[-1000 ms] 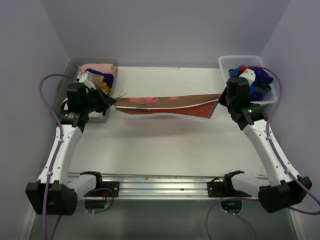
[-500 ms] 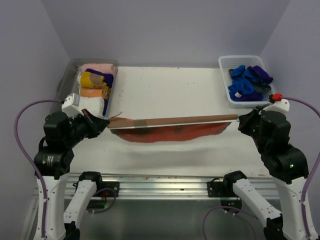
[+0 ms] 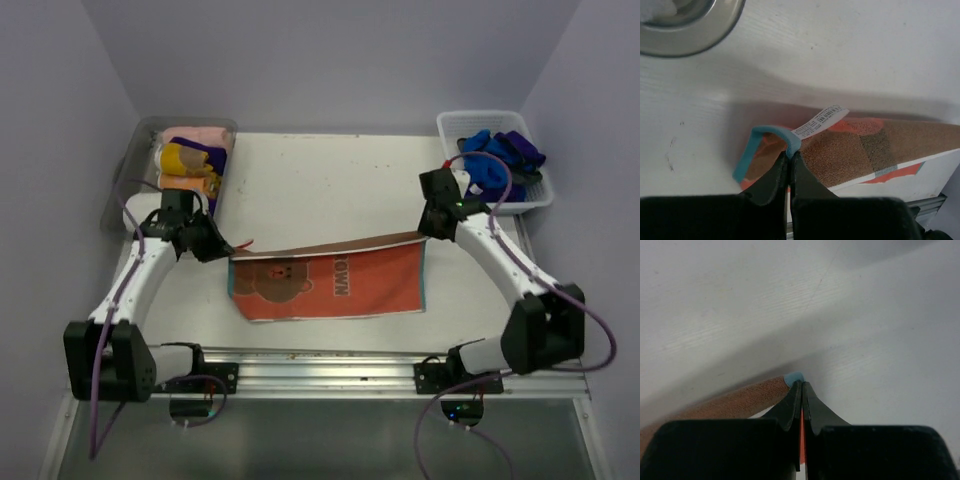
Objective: Roll the towels
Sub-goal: Flatten the towel
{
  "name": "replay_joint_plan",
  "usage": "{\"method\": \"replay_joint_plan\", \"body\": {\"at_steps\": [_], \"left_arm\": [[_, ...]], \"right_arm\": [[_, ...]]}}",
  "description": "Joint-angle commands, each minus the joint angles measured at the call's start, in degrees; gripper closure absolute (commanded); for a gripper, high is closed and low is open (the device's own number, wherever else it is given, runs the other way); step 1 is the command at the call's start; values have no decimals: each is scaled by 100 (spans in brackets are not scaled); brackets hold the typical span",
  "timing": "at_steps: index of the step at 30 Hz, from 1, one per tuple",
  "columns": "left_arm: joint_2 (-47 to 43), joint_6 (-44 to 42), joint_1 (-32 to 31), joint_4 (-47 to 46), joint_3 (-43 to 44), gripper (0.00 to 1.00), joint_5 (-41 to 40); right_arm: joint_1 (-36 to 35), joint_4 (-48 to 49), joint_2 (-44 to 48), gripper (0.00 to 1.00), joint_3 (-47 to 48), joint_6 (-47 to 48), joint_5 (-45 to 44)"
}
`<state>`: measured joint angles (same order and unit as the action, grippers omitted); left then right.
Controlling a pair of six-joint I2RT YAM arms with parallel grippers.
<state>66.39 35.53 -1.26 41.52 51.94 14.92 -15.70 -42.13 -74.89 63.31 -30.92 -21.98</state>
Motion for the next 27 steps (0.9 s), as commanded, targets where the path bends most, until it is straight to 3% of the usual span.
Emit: {"method": "replay_joint_plan", "body": {"at_steps": [1,6,14,16,22,27], "left_arm": [[925,60,29,-1277,175,100,-200],[1666,-107,29,-1427,571,100,-103],[1711,-108,38,-2041,422,100,300],[1536,-73,29,-2121,387,100,468],[-106,-151,29,-2350,150,100,969],[-1329,-309,29,-1657,578,100,1101]], "right_arm": [[32,978,-1033,100,592,200,-527],[32,1207,-2028,100,1113,332,-343],[199,1488,-1977,100,701,323,-167],[243,1506,-1741,100,630,332,-158],[278,1339,-651,100,367,332,52],[305,875,702,100,585,305,159]]}}
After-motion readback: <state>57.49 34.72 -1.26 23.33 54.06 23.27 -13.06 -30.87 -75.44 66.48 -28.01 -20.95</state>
